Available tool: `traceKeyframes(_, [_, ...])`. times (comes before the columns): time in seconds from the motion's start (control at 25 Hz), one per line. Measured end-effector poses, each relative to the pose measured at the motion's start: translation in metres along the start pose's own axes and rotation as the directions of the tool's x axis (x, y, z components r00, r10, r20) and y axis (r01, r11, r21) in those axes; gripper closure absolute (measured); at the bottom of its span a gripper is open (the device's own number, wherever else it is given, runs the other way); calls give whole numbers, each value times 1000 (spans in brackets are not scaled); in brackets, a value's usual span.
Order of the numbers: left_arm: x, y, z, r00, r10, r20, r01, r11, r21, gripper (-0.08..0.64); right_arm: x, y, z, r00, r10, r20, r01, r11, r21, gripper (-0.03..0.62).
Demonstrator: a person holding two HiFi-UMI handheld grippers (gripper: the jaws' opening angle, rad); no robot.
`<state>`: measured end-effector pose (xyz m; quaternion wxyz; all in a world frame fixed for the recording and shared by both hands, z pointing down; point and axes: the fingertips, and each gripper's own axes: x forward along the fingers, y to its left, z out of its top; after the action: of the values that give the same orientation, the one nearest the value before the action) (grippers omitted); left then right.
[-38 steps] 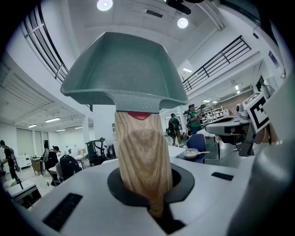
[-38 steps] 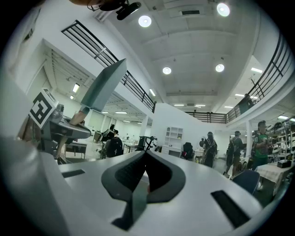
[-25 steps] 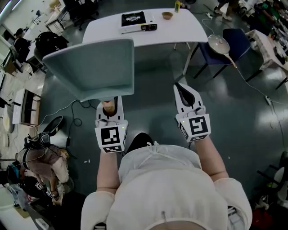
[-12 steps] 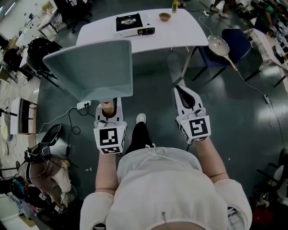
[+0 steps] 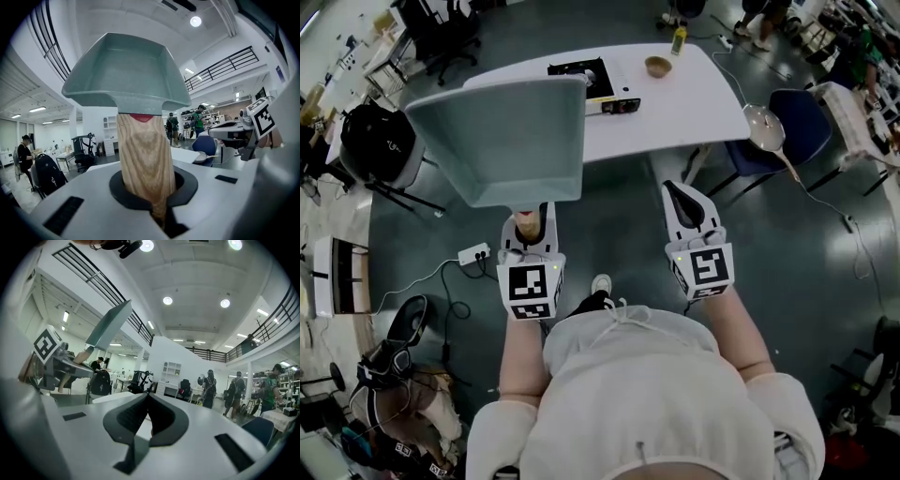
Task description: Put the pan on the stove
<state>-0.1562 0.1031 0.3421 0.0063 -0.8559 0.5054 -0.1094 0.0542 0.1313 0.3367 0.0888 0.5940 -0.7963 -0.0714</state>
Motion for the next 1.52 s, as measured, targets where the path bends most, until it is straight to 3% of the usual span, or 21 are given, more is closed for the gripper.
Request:
traceKeyframes(0.16, [46, 37, 8, 1000, -29, 0, 29, 998, -54, 528, 53, -11, 14, 999, -28, 22, 29, 999, -35, 584])
traceKeyframes(0.44, [103, 85, 3, 999, -8, -34, 4, 996, -93, 528, 132, -18, 8, 1000, -9, 2, 9, 1000, -13, 584])
traceKeyframes(0.76, [163, 105, -7, 995, 42, -89, -45, 998, -32, 528, 215, -36, -11, 998, 61, -12, -61, 998, 26, 584])
traceKeyframes(1.08, [249, 117, -11, 980, 106, -168, -101, 994, 40, 527, 307, -89, -24, 991, 135, 12, -135, 990, 47, 584])
traceKeyframes(1.32, [317, 106, -23, 962, 94, -257, -92, 996, 21, 526, 367, -131, -45, 982, 190, -6, -189, 979, 78, 584])
traceKeyframes(1.52, [362, 93, -51, 910, 54, -411, -77, 996, -40, 526, 405, -146, -72, 965, 255, -64, -248, 963, 104, 586])
